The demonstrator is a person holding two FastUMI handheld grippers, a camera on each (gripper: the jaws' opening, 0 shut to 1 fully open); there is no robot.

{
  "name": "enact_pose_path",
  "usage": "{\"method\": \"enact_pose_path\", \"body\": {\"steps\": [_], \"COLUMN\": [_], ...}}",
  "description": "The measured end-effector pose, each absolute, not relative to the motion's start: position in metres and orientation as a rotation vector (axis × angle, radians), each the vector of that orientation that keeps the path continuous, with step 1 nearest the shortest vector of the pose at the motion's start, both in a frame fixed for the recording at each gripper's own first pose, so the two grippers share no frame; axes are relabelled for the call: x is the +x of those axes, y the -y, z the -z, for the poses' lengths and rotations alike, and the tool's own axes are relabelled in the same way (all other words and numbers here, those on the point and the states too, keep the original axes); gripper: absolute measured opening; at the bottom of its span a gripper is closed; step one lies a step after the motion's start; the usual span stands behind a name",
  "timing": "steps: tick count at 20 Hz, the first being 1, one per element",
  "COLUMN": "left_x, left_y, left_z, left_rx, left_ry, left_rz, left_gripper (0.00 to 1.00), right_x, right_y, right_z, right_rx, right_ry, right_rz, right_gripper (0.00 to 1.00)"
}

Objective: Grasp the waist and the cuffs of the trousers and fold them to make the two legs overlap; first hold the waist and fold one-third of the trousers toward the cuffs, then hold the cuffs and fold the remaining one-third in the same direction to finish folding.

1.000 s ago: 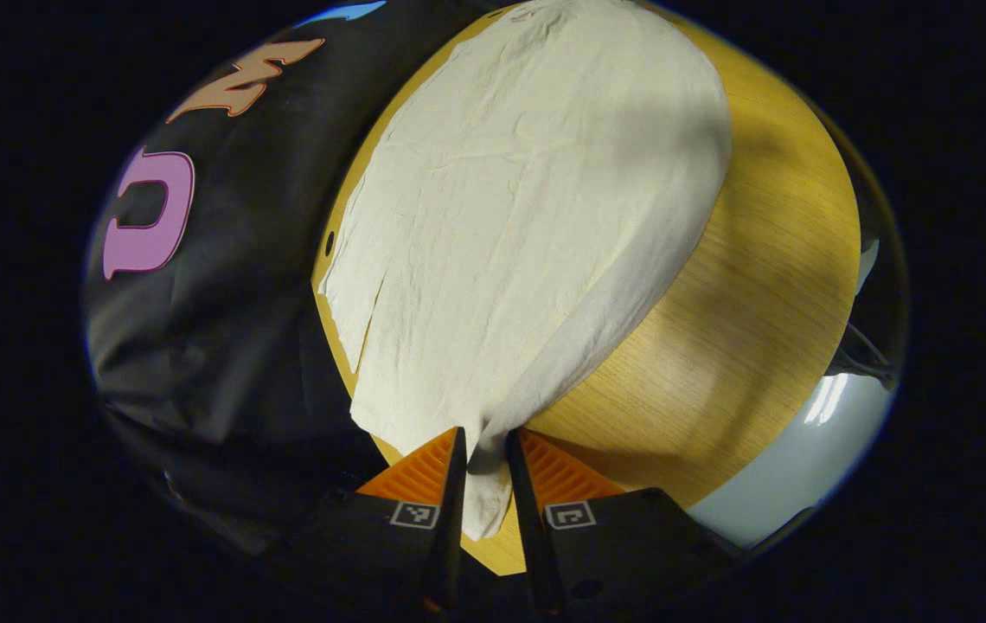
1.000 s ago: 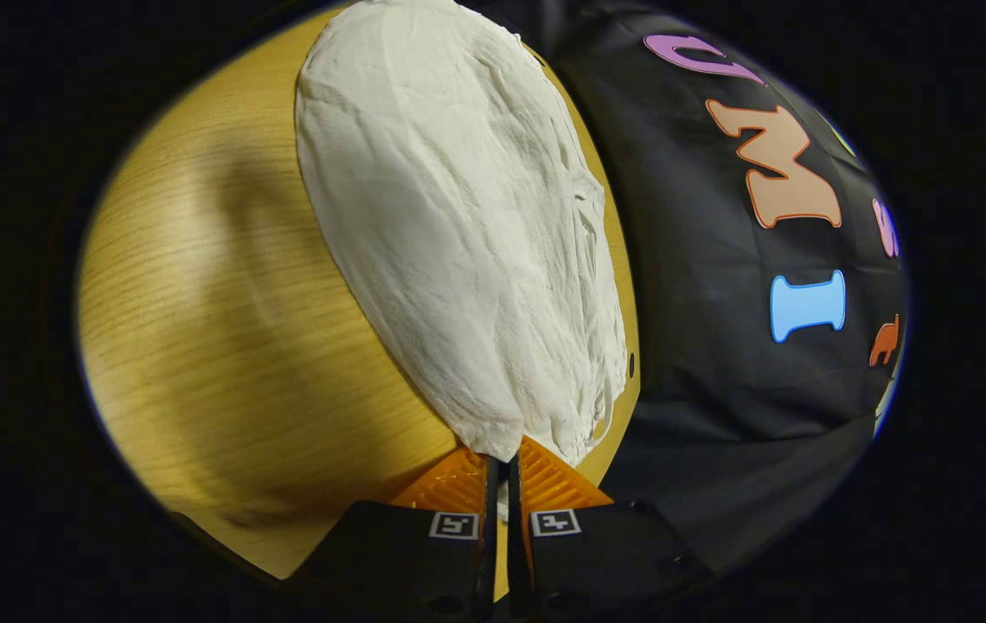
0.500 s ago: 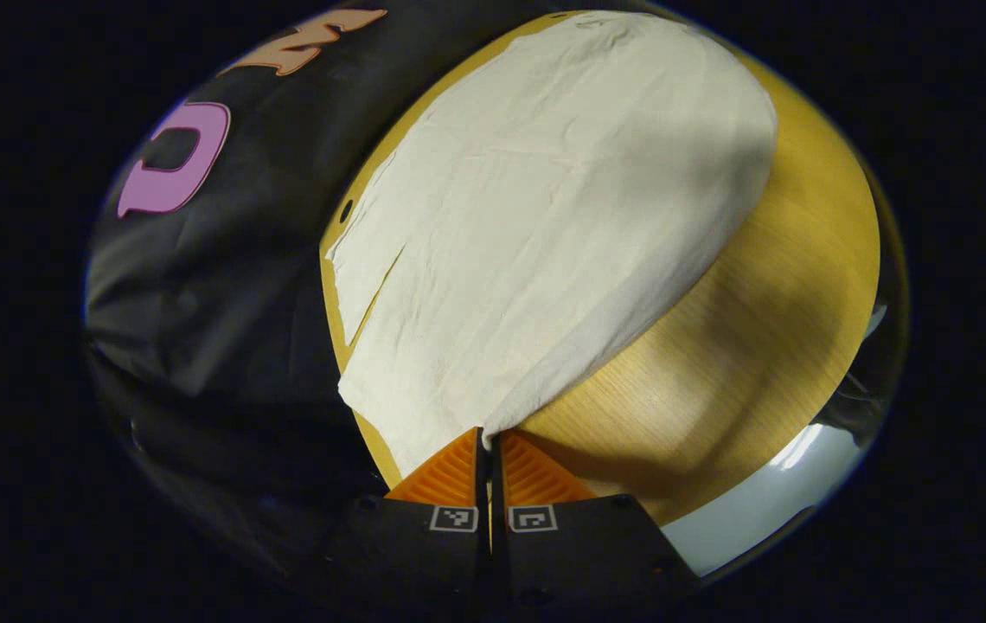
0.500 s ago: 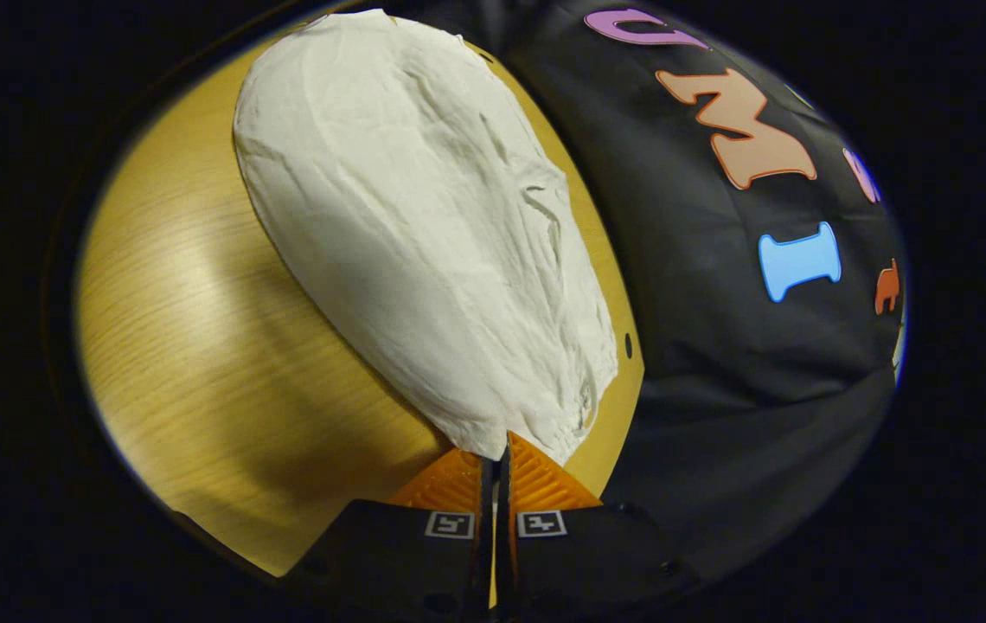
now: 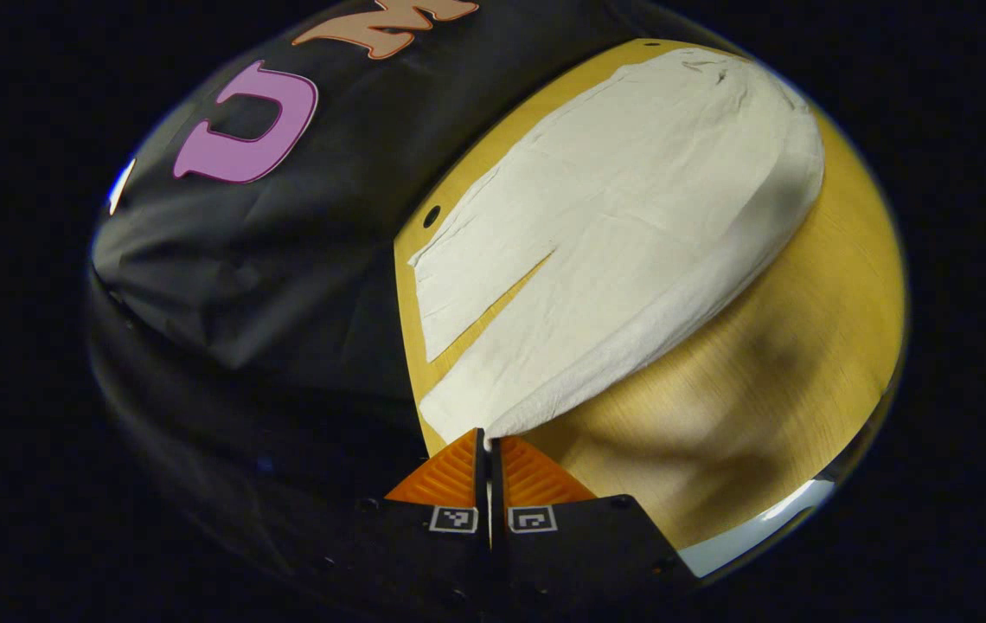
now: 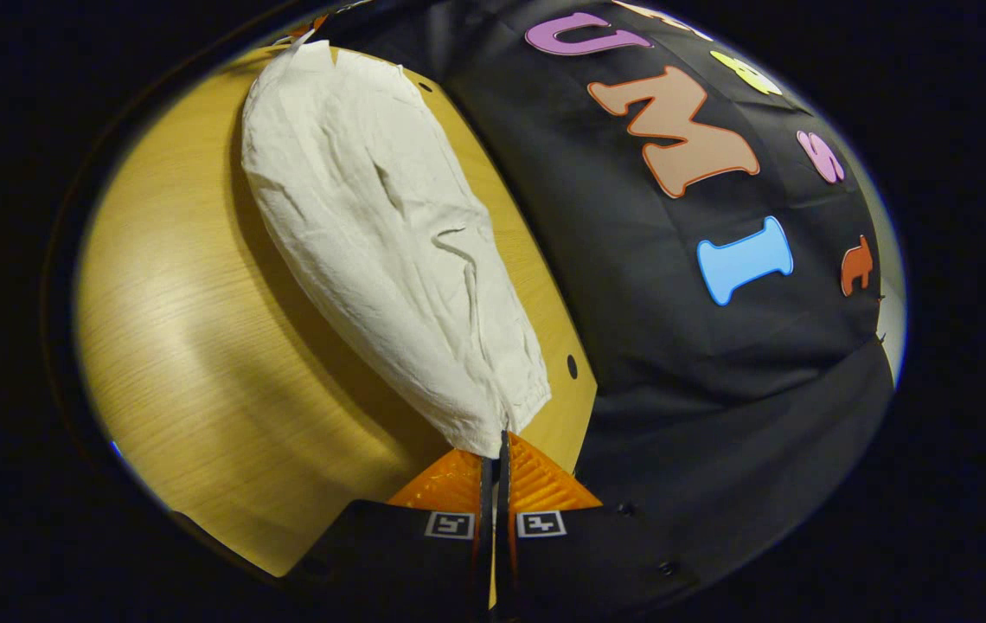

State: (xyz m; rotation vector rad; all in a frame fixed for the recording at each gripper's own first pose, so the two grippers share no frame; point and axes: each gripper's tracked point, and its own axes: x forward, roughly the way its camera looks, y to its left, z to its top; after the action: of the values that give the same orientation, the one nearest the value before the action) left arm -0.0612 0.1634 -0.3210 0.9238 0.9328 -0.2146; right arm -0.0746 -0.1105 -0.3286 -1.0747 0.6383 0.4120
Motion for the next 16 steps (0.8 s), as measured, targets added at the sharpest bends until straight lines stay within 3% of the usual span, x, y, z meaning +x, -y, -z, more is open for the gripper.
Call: {"method": "enact_pose_path", "body": {"steps": [7, 8, 16], "left_x": [0.031, 0.03, 0.127], "left_y": [-0.115, -0.142, -0.116], "left_z": [0.292, 0.285, 0.258], "left_rx": [0.963, 0.95, 0.777], "left_ry": [-0.85, -0.826, -0.727], "left_rz": [0.104, 0.082, 0.018], "left_gripper": [0.0, 0.0, 0.0], "right_x": [-0.014, -0.004, 0.057], "right_y": [0.111, 0.108, 0.1], "right_z": [0.292, 0.286, 0.272], "right_rx": [-0.98, -0.978, -0.977], "right_ry": [-0.544, -0.53, -0.529], "right_rz": [-0.364, -0.361, -0.249], "right_gripper": [0.04, 0.04, 0.04]}}
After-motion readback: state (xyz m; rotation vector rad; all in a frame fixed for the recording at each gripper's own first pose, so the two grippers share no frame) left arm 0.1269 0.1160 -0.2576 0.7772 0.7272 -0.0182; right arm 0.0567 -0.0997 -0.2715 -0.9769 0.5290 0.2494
